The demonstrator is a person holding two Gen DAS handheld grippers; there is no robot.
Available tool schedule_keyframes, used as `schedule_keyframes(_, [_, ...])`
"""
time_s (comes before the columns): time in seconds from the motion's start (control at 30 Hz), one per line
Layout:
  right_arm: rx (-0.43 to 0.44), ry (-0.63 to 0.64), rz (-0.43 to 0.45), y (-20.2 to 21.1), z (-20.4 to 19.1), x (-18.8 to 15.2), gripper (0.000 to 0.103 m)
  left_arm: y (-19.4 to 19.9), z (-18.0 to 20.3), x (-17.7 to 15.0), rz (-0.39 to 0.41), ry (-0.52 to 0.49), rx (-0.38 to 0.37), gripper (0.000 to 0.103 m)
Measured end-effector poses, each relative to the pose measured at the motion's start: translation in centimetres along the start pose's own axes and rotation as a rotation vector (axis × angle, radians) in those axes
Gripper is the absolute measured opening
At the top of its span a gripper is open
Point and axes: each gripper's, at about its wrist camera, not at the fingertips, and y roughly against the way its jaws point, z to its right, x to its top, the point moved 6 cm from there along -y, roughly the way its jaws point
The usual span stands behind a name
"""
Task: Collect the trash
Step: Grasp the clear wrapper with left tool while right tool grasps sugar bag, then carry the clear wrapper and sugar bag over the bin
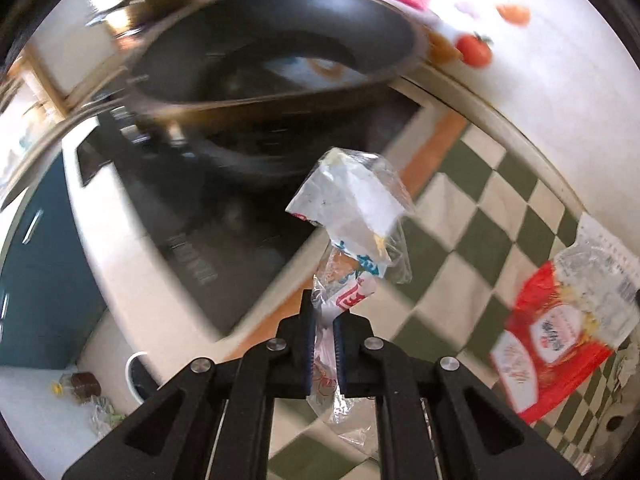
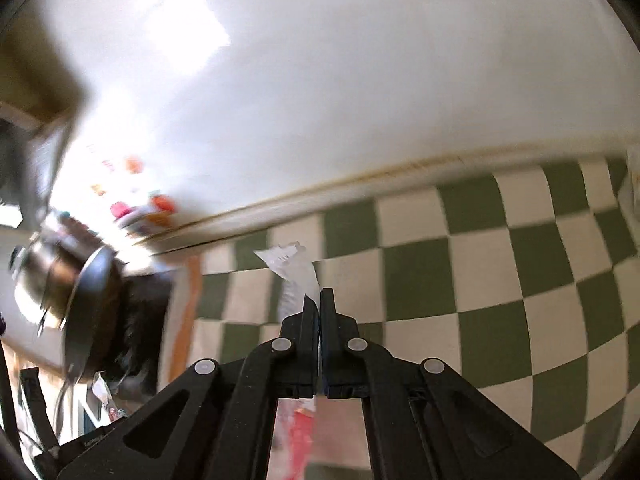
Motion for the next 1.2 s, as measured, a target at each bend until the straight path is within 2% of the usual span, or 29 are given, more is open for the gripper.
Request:
schedule_keyframes(0.07, [0.044, 0.055, -0.004, 2.1, -2.9, -1.1, 0.000, 1.6, -3.1, -1.4, 0.015, 0.036, 0.003, 0.005])
schedule_keyframes(0.17, [0.115, 0.129, -0.022, 5.1, -8.2, -4.4, 0.000, 3.7, -8.5, -5.4, 0.035, 0.098, 0.025, 0.005])
schedule_keyframes(0.23, [0.166, 0.174, -0.036, 7.2, -12.0, -7.2, 0.000, 4.9, -13.4, -8.6, 0.046, 0.155, 0.039, 0.005])
schedule_keyframes(0.43, [0.331, 0.316, -0.111, 12.3, -23.4, -17.6, 0.000, 6.3, -25.6, -15.9, 0.047, 0.310, 0.087, 0.005])
schedule_keyframes(0.53, [0.404, 0.412, -0.166, 13.2, -29.0, -24.2, 0.000, 6.0, -32.0, -19.9, 0.034, 0.403, 0.124, 0.005])
schedule_keyframes(0.57, [0.425, 0.453, -0.205, 12.8, -31.3, -27.3, 0.000, 5.6, -33.8, -21.1, 0.024, 0.438, 0.135, 0.005])
schedule_keyframes(0.63, [0.442, 0.506, -0.261, 11.8, -33.9, -32.0, 0.000, 4.5, -38.5, -24.3, -0.010, 0.524, 0.155, 0.005])
schedule_keyframes(0.77, [0.445, 0.655, -0.391, 6.9, -39.2, -44.1, 0.000, 0.3, -45.7, -29.4, -0.080, 0.647, 0.194, 0.005])
schedule_keyframes(0.93, [0.432, 0.757, -0.574, -2.4, -43.1, -60.3, 0.000, -8.5, -53.4, -35.0, -0.170, 0.779, 0.246, 0.005])
schedule_keyframes(1.03, [0.432, 0.798, -0.645, -8.1, -44.3, -69.4, 0.000, -14.3, -57.3, -38.2, -0.215, 0.840, 0.261, 0.005])
schedule_keyframes(1.13, [0.441, 0.825, -0.701, -13.7, -45.0, -77.8, 0.000, -20.5, -60.5, -41.0, -0.245, 0.892, 0.251, 0.006])
schedule_keyframes(1.2, [0.455, 0.839, -0.725, -17.2, -45.3, -82.7, 0.000, -25.2, -62.3, -42.6, -0.257, 0.937, 0.213, 0.006])
